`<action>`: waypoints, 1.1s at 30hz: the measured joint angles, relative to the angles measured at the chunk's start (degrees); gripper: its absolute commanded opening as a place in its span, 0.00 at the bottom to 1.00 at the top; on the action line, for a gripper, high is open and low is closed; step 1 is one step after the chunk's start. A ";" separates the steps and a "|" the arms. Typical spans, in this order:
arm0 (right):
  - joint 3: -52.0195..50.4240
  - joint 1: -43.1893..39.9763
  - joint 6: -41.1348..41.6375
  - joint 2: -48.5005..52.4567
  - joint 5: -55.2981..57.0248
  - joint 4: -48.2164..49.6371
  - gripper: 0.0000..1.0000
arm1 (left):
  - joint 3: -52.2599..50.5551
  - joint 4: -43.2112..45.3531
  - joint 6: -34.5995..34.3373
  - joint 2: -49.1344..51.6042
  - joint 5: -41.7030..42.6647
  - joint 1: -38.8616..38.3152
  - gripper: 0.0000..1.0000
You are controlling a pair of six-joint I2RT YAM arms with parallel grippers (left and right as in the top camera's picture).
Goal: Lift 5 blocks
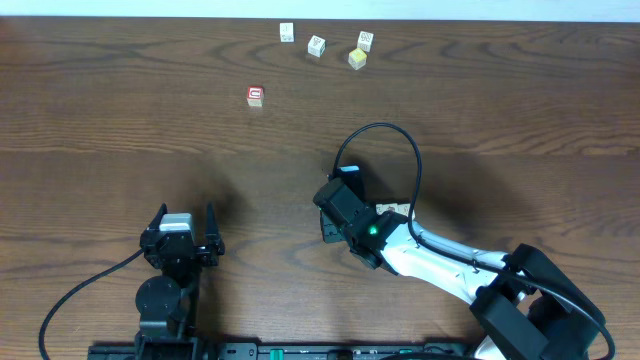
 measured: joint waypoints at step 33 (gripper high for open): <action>3.17 0.81 -6.95 0.04 0.35 0.92 0.35 | 0.00 0.00 0.00 0.00 0.02 0.00 0.75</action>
